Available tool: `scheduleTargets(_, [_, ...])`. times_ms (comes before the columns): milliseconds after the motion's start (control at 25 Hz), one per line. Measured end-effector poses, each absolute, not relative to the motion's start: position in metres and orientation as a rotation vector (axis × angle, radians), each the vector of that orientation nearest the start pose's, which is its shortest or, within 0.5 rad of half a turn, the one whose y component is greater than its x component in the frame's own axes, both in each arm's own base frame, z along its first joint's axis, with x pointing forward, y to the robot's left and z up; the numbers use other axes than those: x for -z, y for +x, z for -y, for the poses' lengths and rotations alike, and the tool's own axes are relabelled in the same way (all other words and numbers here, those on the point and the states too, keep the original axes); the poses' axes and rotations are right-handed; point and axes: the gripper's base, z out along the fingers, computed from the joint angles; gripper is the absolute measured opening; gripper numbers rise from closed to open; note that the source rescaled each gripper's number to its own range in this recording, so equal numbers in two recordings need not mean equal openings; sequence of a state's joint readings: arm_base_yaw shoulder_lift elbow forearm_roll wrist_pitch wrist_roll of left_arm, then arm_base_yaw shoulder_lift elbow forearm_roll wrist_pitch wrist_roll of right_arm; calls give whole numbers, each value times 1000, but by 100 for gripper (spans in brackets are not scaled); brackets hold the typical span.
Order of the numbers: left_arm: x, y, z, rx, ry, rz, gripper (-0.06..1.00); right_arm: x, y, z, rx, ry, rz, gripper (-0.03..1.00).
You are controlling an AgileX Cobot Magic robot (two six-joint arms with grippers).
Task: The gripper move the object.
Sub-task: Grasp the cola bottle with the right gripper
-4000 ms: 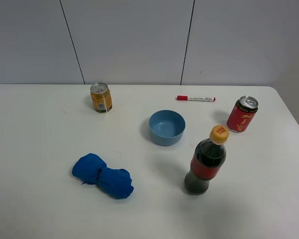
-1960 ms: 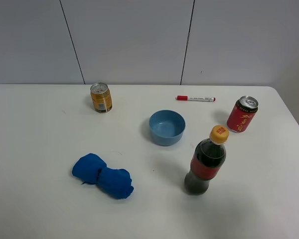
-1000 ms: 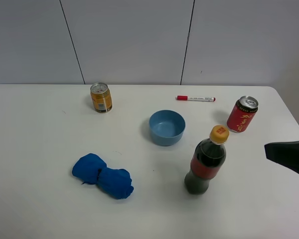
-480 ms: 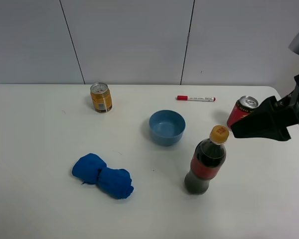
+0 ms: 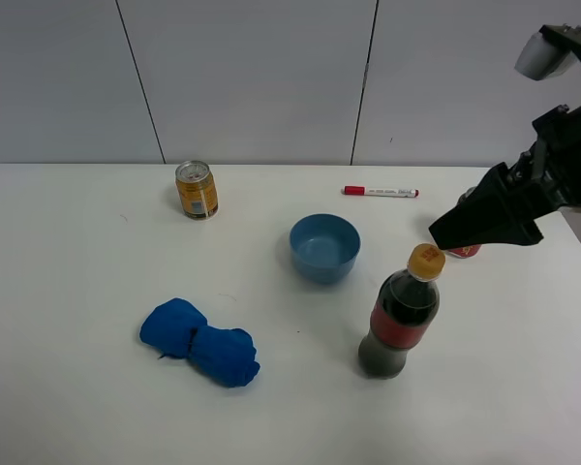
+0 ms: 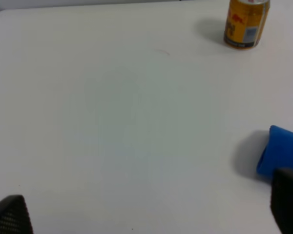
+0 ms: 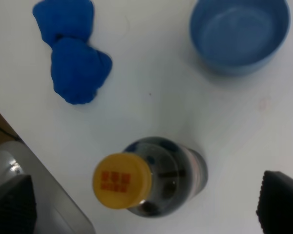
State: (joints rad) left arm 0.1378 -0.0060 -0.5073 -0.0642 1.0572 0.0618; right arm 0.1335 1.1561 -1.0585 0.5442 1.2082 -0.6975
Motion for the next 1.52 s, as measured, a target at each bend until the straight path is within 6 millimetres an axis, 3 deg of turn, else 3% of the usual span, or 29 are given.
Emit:
scheduleTargets(160, [-280, -6, 6, -50, -74, -2025, 100, -342, 193, -79, -531, -1029, -2419, 83])
scheduleTargets(520, [-280, -6, 6, -50, -74, -2025, 100, -337, 183, -114, -517, -1264, -2363, 94])
scheduleTargets(800, [-280, -6, 6, -50, -74, -2025, 100, -307, 194, -137, -416, -1412, -2468, 94])
scheduleTargets(1080, [-280, -6, 6, -50, -74, -2025, 100, -305, 194, -140, -291, -1473, -2430, 94])
scheduleTargets(1520, [-280, -6, 6, -50, -74, -2025, 100, -305, 194, -138, -265, -1462, -2451, 89])
